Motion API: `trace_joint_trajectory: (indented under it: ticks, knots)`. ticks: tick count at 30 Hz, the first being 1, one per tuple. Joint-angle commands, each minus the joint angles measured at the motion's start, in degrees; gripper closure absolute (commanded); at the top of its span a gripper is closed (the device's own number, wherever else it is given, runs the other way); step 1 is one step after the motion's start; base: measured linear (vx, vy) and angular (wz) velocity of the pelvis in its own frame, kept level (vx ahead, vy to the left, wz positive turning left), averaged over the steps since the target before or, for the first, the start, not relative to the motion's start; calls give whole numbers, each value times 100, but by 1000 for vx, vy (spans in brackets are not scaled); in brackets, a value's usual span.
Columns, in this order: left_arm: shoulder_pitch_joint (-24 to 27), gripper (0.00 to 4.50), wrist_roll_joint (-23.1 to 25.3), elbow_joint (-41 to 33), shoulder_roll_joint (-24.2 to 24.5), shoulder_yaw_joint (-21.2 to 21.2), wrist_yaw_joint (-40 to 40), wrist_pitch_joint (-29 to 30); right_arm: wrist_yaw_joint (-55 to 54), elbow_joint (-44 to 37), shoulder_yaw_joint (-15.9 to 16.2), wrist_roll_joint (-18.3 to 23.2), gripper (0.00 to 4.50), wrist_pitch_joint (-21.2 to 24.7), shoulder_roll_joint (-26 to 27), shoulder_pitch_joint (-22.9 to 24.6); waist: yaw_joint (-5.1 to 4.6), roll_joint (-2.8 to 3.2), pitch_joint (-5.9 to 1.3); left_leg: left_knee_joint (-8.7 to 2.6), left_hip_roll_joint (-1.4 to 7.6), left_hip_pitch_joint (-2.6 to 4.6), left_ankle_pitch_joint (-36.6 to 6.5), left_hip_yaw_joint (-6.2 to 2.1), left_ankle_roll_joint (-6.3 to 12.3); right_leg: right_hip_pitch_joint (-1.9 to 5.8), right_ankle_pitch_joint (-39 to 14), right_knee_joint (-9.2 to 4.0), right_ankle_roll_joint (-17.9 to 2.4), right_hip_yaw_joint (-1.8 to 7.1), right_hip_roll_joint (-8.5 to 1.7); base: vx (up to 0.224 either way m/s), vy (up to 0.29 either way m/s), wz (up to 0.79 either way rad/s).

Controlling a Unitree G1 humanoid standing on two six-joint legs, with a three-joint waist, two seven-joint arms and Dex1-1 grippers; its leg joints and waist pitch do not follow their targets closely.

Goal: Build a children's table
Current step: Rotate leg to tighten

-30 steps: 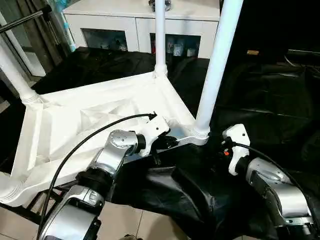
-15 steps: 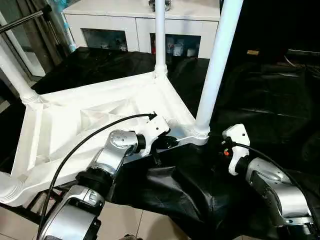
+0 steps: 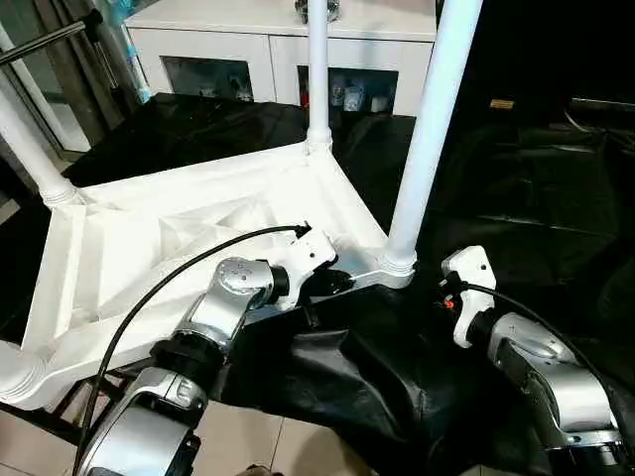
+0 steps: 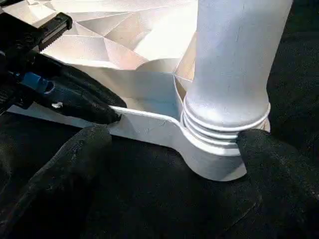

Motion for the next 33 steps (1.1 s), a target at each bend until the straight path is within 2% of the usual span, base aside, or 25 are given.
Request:
trace_joint_trajectory:
  ticks: [1,33]
  knots:
    - [66,450,-149,-124,-151,-144,-201,-228,143,-115,285,69,6,63,80,-37,46,-133,-397,-311,508,80,-561,-299,641,281,-446,-410,-1315,332,-631,0,0,0]
    - [66,450,-149,-124,-151,-144,-201,-228,143,-115,285,69,6,63,80,-37,43,-134,-398,-310,509,78,-539,-300,654,280,-405,-405,-1323,331,-627,0,0,0]
